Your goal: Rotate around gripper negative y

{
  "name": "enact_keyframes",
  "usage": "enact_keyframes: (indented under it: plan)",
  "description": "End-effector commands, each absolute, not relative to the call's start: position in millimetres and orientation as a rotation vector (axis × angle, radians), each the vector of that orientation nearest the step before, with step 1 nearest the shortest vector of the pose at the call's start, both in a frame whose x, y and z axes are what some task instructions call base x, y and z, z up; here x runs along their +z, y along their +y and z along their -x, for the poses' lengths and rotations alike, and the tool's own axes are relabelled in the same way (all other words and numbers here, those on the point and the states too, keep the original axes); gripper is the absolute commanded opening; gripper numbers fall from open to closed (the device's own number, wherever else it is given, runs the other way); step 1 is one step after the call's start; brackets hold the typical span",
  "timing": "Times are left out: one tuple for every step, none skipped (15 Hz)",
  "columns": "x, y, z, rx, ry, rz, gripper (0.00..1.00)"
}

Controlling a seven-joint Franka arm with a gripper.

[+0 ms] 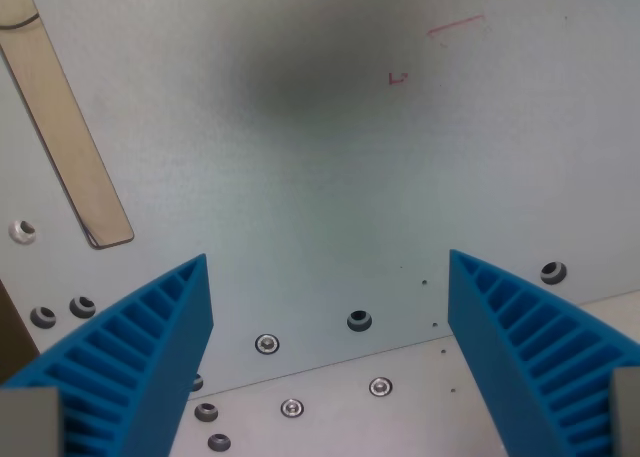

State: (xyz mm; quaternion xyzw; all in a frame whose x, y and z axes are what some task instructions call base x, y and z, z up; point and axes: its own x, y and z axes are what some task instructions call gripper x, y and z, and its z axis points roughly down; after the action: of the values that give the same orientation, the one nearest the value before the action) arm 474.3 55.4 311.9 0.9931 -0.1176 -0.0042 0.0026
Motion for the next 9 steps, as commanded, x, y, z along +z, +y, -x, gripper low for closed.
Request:
enact_keyframes:
  plan:
    - [313.5,55.4,-474.3,-0.026,-0.37,-3.116,1.0]
    - [313.5,55.4,-474.3,-0.044,-0.371,-3.117,1.0]
    - [313.5,55.4,-474.3,-0.062,-0.371,-3.119,1.0]
    - [313.5,55.4,-474.3,-0.08,-0.371,-3.12,1.0]
    - [313.5,55.4,-474.3,-0.099,-0.371,-3.12,1.0]
    - [313.5,55.4,-474.3,-0.117,-0.371,-3.121,1.0]
    - [313.5,55.4,-474.3,-0.135,-0.371,-3.122,1.0]
    - [313.5,55.4,-474.3,-0.153,-0.372,-3.122,1.0]
    - [313.5,55.4,-474.3,-0.172,-0.372,-3.123,1.0]
